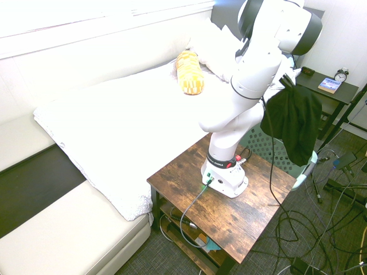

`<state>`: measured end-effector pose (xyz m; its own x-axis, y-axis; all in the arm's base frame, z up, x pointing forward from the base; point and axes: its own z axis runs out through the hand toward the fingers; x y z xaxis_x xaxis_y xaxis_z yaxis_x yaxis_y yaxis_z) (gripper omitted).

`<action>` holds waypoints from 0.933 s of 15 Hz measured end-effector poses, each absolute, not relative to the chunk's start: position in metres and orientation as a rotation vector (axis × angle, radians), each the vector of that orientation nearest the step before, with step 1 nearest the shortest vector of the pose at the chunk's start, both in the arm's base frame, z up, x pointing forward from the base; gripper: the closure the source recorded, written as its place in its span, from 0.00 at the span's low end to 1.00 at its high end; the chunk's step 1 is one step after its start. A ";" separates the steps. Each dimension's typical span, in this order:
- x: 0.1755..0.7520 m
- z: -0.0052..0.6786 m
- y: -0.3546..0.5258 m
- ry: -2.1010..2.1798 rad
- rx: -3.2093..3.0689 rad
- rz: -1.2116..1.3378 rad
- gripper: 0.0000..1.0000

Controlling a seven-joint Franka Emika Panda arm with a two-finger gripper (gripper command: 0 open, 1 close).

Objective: Put my clothes in the laundry bag

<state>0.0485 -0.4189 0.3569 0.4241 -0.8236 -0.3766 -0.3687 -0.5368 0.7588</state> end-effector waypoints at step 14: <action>0.186 0.398 -0.478 -1.293 2.009 -0.368 0.00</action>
<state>0.1860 -0.4784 0.3984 0.4588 -0.8785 0.1334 -0.6769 -0.2483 0.6930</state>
